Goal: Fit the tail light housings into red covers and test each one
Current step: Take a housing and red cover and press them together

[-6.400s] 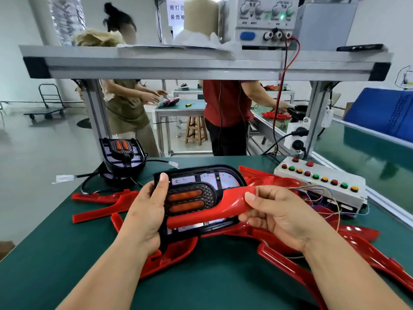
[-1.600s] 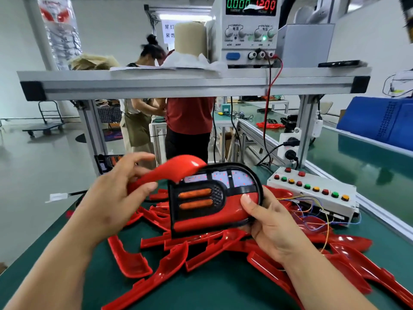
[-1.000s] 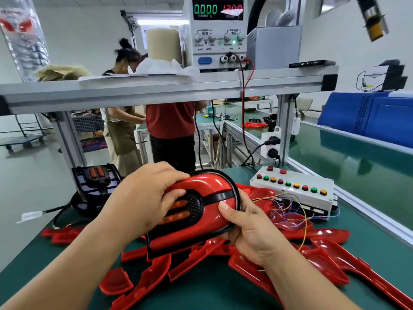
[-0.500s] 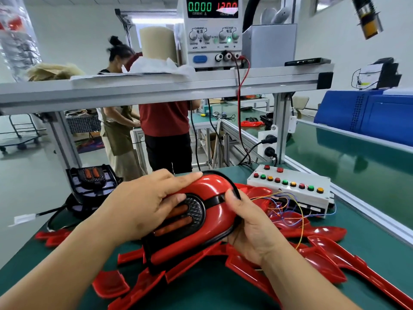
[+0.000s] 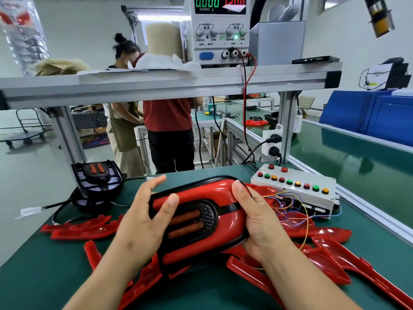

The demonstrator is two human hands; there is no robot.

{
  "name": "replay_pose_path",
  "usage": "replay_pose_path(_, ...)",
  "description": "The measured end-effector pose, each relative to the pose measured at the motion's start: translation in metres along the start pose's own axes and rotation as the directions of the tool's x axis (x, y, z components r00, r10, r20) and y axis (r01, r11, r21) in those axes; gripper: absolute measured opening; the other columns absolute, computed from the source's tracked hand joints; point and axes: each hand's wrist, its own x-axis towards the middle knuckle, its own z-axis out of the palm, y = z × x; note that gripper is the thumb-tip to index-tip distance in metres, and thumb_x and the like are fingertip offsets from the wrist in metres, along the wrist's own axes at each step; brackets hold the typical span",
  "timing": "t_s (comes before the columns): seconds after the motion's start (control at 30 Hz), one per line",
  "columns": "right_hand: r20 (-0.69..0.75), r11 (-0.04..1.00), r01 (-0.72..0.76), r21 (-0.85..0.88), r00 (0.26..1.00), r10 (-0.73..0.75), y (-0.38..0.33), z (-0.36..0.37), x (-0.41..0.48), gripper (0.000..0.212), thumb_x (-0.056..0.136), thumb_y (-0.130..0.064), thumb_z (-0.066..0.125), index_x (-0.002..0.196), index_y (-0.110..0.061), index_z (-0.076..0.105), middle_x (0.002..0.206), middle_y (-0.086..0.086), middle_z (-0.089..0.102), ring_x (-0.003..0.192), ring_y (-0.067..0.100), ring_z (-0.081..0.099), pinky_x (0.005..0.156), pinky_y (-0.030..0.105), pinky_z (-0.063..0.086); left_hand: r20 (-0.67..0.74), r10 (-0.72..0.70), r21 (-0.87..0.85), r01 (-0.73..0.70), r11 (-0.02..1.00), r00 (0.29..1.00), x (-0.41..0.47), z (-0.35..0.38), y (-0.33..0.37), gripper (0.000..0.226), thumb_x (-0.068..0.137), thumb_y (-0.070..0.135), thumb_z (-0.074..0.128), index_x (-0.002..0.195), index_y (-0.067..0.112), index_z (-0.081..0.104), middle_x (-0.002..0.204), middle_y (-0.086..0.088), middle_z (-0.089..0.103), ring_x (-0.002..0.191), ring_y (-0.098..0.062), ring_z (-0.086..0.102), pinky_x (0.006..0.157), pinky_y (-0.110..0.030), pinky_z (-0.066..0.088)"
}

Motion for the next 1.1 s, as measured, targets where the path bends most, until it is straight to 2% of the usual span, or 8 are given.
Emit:
replay_pose_path(0.1, 0.037, 1.0, 0.002, -0.026, 0.999, -0.001, 0.002, 0.002, -0.002, 0.076, 0.051, -0.047, 0.091, 0.113, -0.009, 0.067, 0.102, 0.021, 0.072, 0.083, 0.034, 0.07, 0.075, 0.053, 0.058, -0.071, 0.022, -0.141, -0.032, 0.99, 0.997, -0.011, 0.009, 0.006, 0.031, 0.082, 0.065, 0.058, 0.108, 0.05, 0.048, 0.116, 0.01, 0.06, 0.109, -0.014, 0.061, 0.091, -0.039, 0.052)
replay_pose_path(0.17, 0.071, 0.999, 0.019, -0.039, 0.997, -0.016, 0.003, 0.002, -0.002, 0.08, 0.044, -0.05, 0.094, 0.108, -0.011, 0.069, 0.103, 0.023, 0.071, 0.085, 0.035, 0.07, 0.075, 0.054, 0.058, -0.053, 0.008, -0.345, -0.026, 0.938, 0.999, -0.015, 0.01, 0.009, 0.031, 0.082, 0.047, 0.067, 0.108, 0.039, 0.052, 0.106, 0.003, 0.067, 0.09, -0.012, 0.071, 0.069, -0.027, 0.059)
replay_pose_path(0.23, 0.119, 0.998, 0.027, -0.05, 0.993, -0.021, 0.002, 0.002, -0.003, 0.074, 0.042, -0.05, 0.095, 0.102, -0.013, 0.073, 0.099, 0.022, 0.072, 0.08, 0.033, 0.071, 0.067, 0.049, 0.059, -0.043, -0.037, -0.528, 0.009, 0.849, 0.998, -0.019, 0.008, 0.011, 0.038, 0.079, 0.027, 0.064, 0.116, 0.03, 0.053, 0.108, 0.003, 0.066, 0.084, -0.006, 0.072, 0.059, -0.017, 0.056)
replay_pose_path(0.37, 0.176, 0.999, 0.016, -0.047, 0.984, -0.007, 0.003, 0.003, -0.005, 0.067, 0.044, -0.046, 0.095, 0.099, -0.015, 0.074, 0.095, 0.019, 0.073, 0.077, 0.03, 0.072, 0.061, 0.041, 0.058, 0.01, -0.158, -0.793, 0.104, 0.601, 0.987, -0.023, 0.006, 0.007, 0.041, 0.072, 0.013, 0.068, 0.106, 0.035, 0.063, 0.104, -0.003, 0.072, 0.077, -0.029, 0.075, 0.056, -0.036, 0.059)
replay_pose_path(0.5, 0.174, 0.999, 0.015, -0.051, 0.985, -0.006, 0.004, 0.004, -0.004, 0.064, 0.04, -0.046, 0.097, 0.093, -0.019, 0.076, 0.092, 0.017, 0.074, 0.074, 0.027, 0.073, 0.061, 0.04, 0.059, 0.139, -0.214, -0.841, 0.23, 0.489, 0.967, -0.024, 0.006, 0.005, 0.026, 0.064, 0.018, 0.073, 0.089, 0.024, 0.07, 0.096, -0.025, 0.072, 0.076, -0.043, 0.072, 0.058, -0.048, 0.058)
replay_pose_path(0.67, 0.16, 0.998, 0.013, -0.066, 0.987, -0.003, 0.003, 0.004, -0.005, 0.06, 0.042, -0.045, 0.096, 0.092, -0.02, 0.076, 0.09, 0.016, 0.075, 0.073, 0.028, 0.073, 0.06, 0.04, 0.059, 0.148, -0.245, -0.843, 0.252, 0.476, 0.958, -0.022, 0.007, 0.005, 0.024, 0.063, 0.017, 0.074, 0.085, 0.024, 0.07, 0.092, -0.027, 0.072, 0.074, -0.046, 0.071, 0.057, -0.05, 0.057)
replay_pose_path(0.8, 0.116, 0.997, 0.019, -0.072, 0.993, -0.01, 0.003, 0.005, -0.006, 0.031, 0.06, -0.035, 0.083, 0.088, -0.021, 0.077, 0.084, 0.014, 0.075, 0.068, 0.026, 0.072, 0.057, 0.038, 0.058, 0.141, -0.248, -0.845, 0.247, 0.473, 0.958, -0.02, 0.008, 0.007, 0.025, 0.058, 0.018, 0.077, 0.08, 0.025, 0.07, 0.087, -0.025, 0.072, 0.072, -0.044, 0.072, 0.055, -0.049, 0.057)
replay_pose_path(1.1, 0.053, 0.995, 0.023, -0.094, 0.998, -0.018, 0.005, 0.004, -0.002, 0.027, 0.06, -0.037, 0.08, 0.082, -0.022, 0.078, 0.084, 0.014, 0.075, 0.065, 0.026, 0.072, 0.055, 0.037, 0.058, 0.144, -0.287, -0.851, 0.267, 0.452, 0.947, -0.015, 0.016, 0.002, 0.026, 0.067, 0.015, 0.074, 0.091, 0.02, 0.068, 0.093, -0.027, 0.072, 0.078, -0.048, 0.071, 0.058, -0.052, 0.057)
